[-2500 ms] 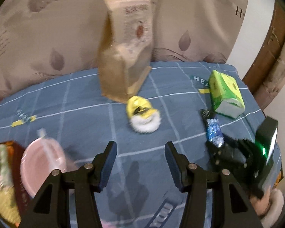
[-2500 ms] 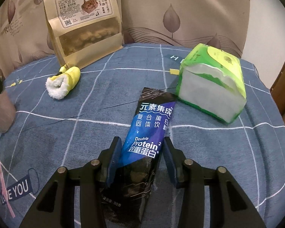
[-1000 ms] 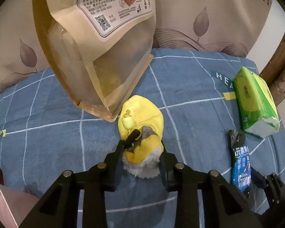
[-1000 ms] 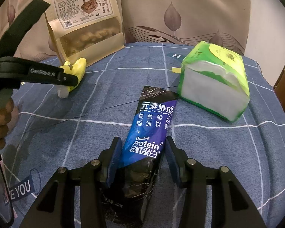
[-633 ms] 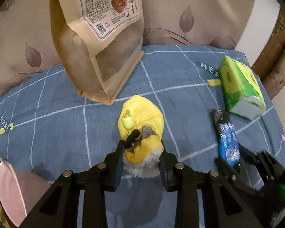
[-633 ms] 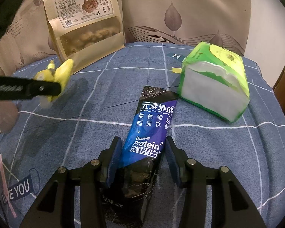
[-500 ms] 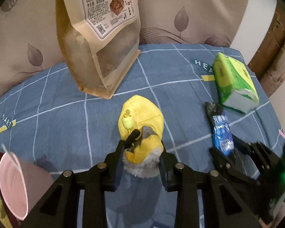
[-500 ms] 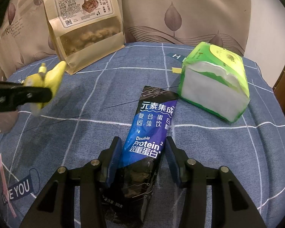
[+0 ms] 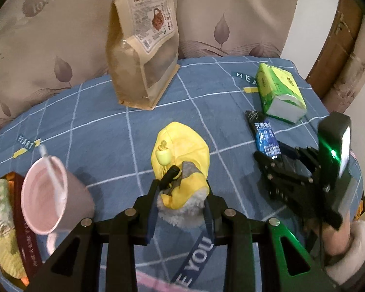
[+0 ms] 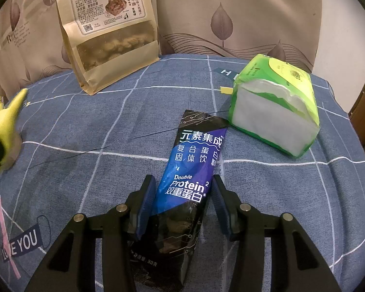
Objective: Organize soft objects
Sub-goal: 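Carry the yellow slipper with the left gripper into the tin and release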
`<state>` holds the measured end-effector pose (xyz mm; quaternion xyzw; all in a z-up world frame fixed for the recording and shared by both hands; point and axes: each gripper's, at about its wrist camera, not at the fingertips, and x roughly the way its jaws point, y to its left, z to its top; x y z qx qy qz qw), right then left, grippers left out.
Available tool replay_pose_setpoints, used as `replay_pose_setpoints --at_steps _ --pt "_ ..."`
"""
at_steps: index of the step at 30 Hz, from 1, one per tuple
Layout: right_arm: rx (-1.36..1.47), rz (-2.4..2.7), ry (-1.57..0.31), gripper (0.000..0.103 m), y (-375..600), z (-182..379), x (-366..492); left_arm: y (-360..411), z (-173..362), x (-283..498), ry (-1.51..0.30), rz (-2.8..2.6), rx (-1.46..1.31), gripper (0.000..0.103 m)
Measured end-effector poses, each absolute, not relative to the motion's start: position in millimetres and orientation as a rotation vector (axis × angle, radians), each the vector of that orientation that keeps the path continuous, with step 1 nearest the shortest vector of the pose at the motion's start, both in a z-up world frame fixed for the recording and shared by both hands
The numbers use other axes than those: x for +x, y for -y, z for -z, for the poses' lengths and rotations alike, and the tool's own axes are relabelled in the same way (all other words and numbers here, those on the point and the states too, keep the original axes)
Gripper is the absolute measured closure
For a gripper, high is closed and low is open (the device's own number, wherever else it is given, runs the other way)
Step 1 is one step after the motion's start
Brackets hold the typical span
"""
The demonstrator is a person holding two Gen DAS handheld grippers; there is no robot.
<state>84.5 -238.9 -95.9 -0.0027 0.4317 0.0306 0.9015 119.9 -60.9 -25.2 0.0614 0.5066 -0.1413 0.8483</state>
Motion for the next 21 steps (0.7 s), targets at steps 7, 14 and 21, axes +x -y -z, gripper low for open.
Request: replay_pose_setpoints --at_steps 7,14,21 --pt "-0.011 -0.061 -0.893 0.058 240 96 84 33 5 85 -1.031 0.268 0.135 0.071" --pt "-0.015 -0.060 -0.892 0.058 239 96 84 -2 -14 57 -0.992 0.217 0.152 0.071" --pt "-0.016 -0.058 -0.892 0.058 239 97 83 -41 -28 42 -0.963 0.133 0.159 0.071"
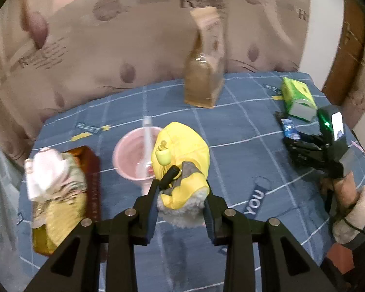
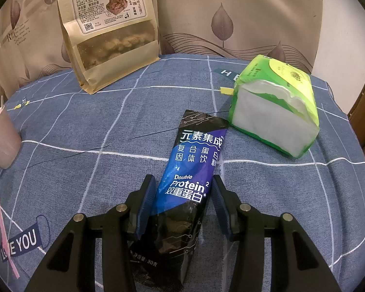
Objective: Organize soft objects
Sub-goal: 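Carry the yellow slipper with the left gripper into the tin and release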
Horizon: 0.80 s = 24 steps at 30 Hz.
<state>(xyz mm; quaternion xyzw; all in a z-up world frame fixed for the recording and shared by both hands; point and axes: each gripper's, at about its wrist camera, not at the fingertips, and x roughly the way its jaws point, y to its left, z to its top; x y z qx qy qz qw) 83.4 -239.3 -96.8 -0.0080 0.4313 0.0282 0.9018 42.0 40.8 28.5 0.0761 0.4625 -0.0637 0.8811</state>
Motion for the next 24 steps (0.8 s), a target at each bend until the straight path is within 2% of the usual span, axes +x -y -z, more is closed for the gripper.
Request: replay_pose_setpoints --at_steps 12,24 --pt "-0.019 -0.058 -0.892 0.058 240 97 83 -118 -41 28 -0.954 -0.030 0.118 0.071" --pt "-0.022 -0.055 -0.890 0.058 239 97 83 -230 -52 8 -0.966 -0.268 0.073 0.071"
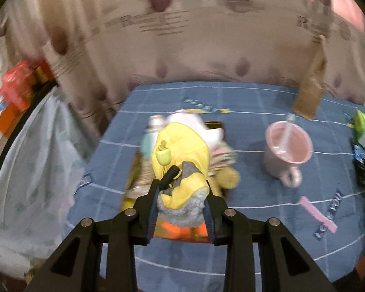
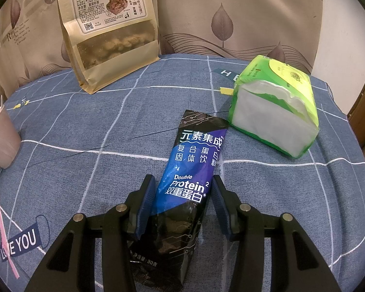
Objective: Organize soft objects
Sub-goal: 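Carry the yellow slipper with the left gripper into the tin and release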
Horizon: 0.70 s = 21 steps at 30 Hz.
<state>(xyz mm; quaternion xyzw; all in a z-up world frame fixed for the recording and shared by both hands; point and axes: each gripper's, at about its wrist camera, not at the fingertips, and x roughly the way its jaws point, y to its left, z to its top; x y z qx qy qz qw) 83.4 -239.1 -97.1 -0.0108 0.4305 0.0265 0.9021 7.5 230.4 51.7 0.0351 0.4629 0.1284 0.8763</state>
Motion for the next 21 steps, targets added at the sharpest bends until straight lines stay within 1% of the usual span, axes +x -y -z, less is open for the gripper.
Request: replay_pose_setpoints --at_steps 8,21 --pt "-0.023 -0.054 -0.890 0.058 239 98 84 -273 -29 -7 -1.023 -0.342 0.017 0.071" --pt "-0.039 -0.040 -0.890 0.057 241 98 82 -289 17 -4 -1.105 -0.331 -0.025 0.071"
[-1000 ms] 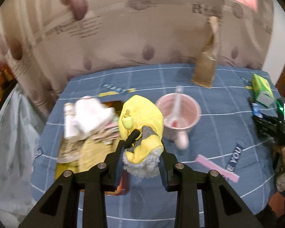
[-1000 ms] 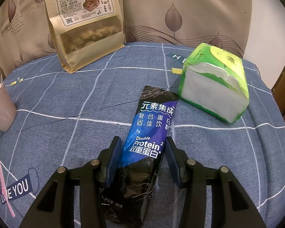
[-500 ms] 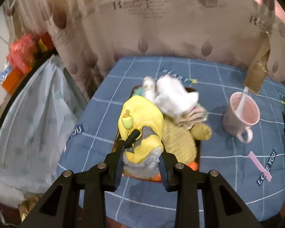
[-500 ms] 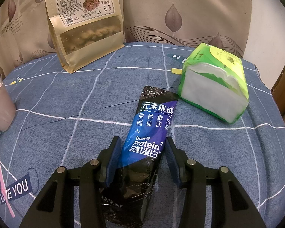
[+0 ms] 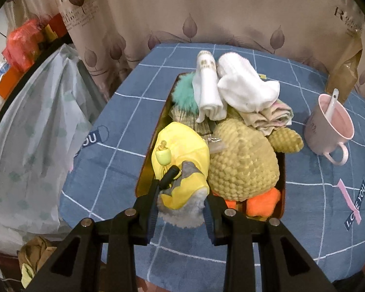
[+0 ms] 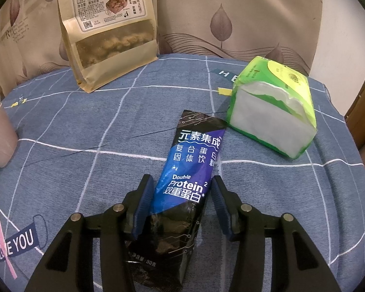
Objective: Organize soft objects
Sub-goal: 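Carry the yellow slipper with the left gripper into the tin and release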
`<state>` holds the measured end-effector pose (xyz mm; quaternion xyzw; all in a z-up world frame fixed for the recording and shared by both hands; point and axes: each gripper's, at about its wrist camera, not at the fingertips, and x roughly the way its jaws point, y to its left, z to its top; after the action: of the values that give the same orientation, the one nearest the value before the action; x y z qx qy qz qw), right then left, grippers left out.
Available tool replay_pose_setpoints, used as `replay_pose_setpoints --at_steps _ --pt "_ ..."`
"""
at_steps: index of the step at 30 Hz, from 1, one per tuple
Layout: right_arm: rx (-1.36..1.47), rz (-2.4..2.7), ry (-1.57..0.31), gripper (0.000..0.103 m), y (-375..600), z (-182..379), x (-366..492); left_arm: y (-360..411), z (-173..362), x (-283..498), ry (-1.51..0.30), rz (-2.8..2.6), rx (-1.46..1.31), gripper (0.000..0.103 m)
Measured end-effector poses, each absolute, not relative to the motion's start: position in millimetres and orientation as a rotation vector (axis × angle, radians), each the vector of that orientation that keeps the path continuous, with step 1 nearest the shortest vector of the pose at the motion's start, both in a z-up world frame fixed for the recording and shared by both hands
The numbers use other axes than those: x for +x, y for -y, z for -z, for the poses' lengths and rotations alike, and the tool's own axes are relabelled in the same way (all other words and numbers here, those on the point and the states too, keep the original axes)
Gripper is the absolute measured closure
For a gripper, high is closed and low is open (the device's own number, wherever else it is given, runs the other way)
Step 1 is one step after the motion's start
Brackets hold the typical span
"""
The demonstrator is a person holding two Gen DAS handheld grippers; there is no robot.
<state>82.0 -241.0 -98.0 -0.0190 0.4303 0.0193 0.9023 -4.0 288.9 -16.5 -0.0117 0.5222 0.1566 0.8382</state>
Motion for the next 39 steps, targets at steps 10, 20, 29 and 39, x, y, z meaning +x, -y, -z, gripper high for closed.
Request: replay_pose_setpoints --at_steps 10,20,29,39 --pt "-0.053 -0.027 -0.890 0.055 239 98 83 -298 39 5 -1.115 -0.318 -0.059 0.071" --pt "-0.060 -0.023 -0.890 0.054 239 98 83 -309 57 11 -1.151 -0.331 -0.082 0.066" --pt "-0.062 -0.022 -0.890 0.054 239 98 83 -310 50 0 -1.129 -0.339 -0.083 0.057" --pt "-0.062 -0.022 -0.890 0.054 240 98 83 -308 29 -13 -1.032 -0.323 -0.133 0.053"
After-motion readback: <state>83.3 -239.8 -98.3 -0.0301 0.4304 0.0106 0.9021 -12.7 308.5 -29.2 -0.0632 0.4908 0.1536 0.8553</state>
